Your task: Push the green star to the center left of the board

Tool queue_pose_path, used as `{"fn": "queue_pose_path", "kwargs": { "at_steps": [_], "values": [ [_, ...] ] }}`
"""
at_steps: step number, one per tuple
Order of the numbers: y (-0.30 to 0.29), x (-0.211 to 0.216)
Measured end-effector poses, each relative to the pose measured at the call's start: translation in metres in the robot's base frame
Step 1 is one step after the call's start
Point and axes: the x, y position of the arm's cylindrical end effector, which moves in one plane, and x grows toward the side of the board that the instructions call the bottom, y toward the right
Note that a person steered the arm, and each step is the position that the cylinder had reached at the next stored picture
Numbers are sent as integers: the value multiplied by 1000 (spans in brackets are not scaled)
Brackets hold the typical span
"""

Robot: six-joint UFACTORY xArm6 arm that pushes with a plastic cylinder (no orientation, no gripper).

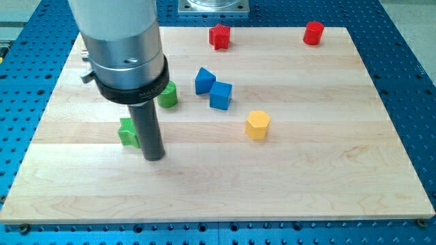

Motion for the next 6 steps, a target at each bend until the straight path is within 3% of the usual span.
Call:
{"fn": "queue_pose_path", "kwargs": {
  "at_steps": [2, 6],
  "values": [
    [-50, -40],
    [-28, -111]
  ]
}}
